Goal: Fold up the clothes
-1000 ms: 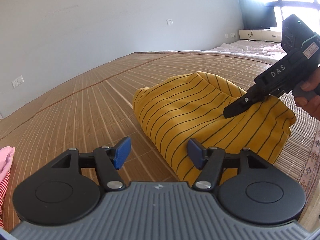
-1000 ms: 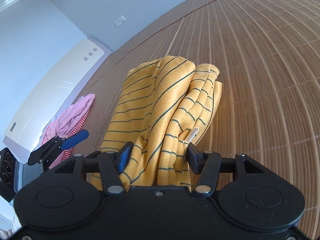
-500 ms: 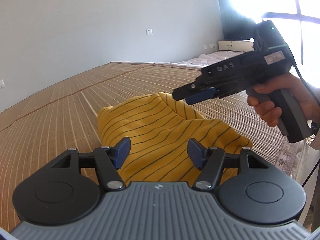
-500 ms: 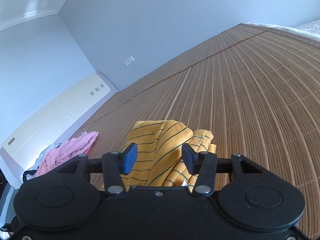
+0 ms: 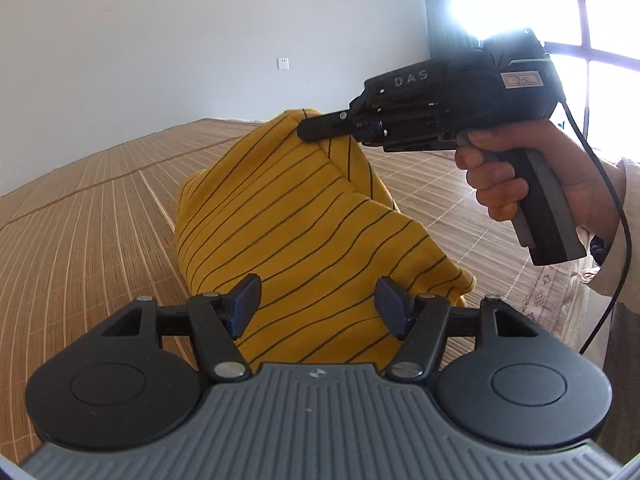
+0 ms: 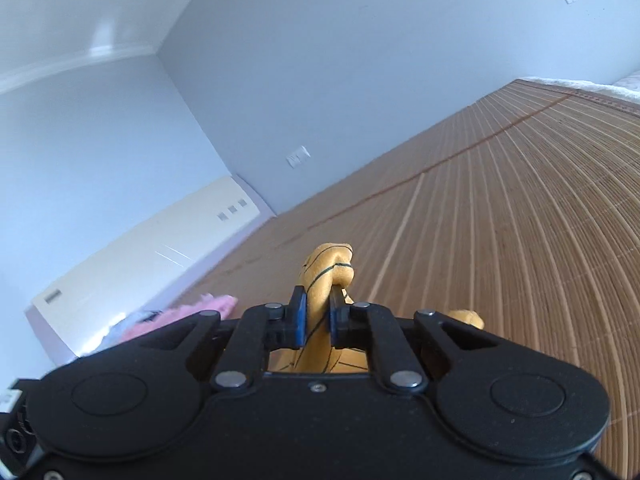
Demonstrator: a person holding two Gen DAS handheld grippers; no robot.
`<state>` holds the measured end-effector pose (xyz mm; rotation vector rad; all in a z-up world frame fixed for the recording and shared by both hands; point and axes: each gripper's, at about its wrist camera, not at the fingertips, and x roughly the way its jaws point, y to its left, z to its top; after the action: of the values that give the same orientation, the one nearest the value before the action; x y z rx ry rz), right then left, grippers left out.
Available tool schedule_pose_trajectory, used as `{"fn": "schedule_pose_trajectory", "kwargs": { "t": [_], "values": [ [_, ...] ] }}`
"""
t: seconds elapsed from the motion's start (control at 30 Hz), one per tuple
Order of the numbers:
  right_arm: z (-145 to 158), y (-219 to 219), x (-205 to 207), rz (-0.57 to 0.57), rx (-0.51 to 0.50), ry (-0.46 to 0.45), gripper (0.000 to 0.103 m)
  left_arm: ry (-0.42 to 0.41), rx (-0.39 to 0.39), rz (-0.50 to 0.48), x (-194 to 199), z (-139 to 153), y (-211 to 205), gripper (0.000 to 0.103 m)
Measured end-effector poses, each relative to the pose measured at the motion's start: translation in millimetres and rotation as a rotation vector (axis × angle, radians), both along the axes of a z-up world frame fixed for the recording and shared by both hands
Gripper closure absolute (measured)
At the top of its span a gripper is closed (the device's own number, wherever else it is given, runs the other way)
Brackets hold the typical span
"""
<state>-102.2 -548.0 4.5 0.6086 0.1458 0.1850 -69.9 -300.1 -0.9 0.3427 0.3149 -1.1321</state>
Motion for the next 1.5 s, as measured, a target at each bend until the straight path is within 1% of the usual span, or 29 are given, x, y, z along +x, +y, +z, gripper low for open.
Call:
{"fn": "schedule_pose_trajectory", "kwargs": {
  "t": [0.03,0.1,0.2,0.23,0.27,0.33,0.37,0.43,0.47,0.53,0.57,0.6,0.63,0.7,0.73,0.77,0.8,0.87,0.93,1.0,1.13,1.37,1.43,1.5],
  "values": [
    [4,-5,-7,-0.015,-0.005,-0.012,0.091,-0.006,0.005,-0.010,-2,1,-2,0.034],
    [1,-15,-14,-0.087,-0.040,0.033,0.091,-0.023,0.034,-0.026,-6,0,-11,0.033],
    [-23,-31,-3,-0.159,-0.013,0.187,0.091,-0.038,0.104,-0.021,-8,-18,-26,0.032],
    [-32,-34,3,-0.180,0.003,0.253,0.090,-0.041,0.105,-0.017,-8,-23,-28,0.031],
    [-36,-33,8,-0.198,-0.010,0.301,0.087,-0.053,0.097,-0.011,-9,-28,-28,0.030],
    [-42,-28,17,-0.223,-0.083,0.374,0.084,-0.049,0.088,-0.014,-8,-27,-27,0.029],
    [-40,-25,18,-0.227,-0.115,0.371,0.083,-0.044,0.085,-0.017,-8,-25,-27,0.029],
    [-33,-16,17,-0.242,-0.183,0.364,0.077,-0.029,0.066,-0.022,-7,-16,-22,0.029],
    [-28,-13,13,-0.251,-0.200,0.353,0.071,-0.026,0.044,-0.021,-6,-11,-19,0.029],
    [-20,-10,1,-0.261,-0.215,0.329,0.067,-0.019,-0.009,-0.011,-5,0,-14,0.029],
    [-16,-8,-7,-0.247,-0.223,0.305,0.062,-0.015,-0.027,-0.011,-5,5,-13,0.029],
    [-12,-7,-14,-0.230,-0.220,0.279,0.062,-0.019,-0.033,-0.011,-5,8,-15,0.029],
    [-11,-8,-19,-0.209,-0.194,0.250,0.062,-0.029,-0.035,-0.009,-5,10,-19,0.029],
    [-14,-13,-18,-0.153,-0.106,0.209,0.061,-0.052,-0.021,0.022,-4,7,-29,0.029],
    [-17,-15,-13,-0.115,-0.059,0.207,0.061,-0.049,-0.018,0.033,-5,5,-35,0.029],
    [-21,-16,-9,-0.089,-0.031,0.218,0.061,-0.032,-0.016,0.021,-6,3,-39,0.029],
    [-25,-16,-5,-0.075,-0.025,0.236,0.062,-0.014,-0.016,-0.002,-9,1,-43,0.029],
    [-30,-14,5,-0.085,-0.056,0.295,0.063,-0.005,-0.004,-0.033,-19,-4,-50,0.029],
    [-33,-14,9,-0.105,-0.080,0.340,0.065,-0.010,0.035,-0.055,-25,-14,-62,0.029],
    [-34,-13,10,-0.111,-0.088,0.352,0.065,-0.038,0.060,-0.067,-31,-23,-68,0.029],
    [-36,-6,14,-0.108,-0.137,0.380,0.065,-0.062,0.056,-0.069,-32,-17,-51,0.029],
    [-27,16,-1,-0.068,-0.205,0.320,0.064,-0.094,0.042,-0.070,-31,-3,-17,0.029],
    [-23,22,-6,-0.056,-0.224,0.300,0.061,-0.103,0.037,-0.070,-31,1,-7,0.029],
    [-20,29,-10,-0.043,-0.243,0.280,0.056,-0.112,0.033,-0.070,-31,6,3,0.029]
  ]
}}
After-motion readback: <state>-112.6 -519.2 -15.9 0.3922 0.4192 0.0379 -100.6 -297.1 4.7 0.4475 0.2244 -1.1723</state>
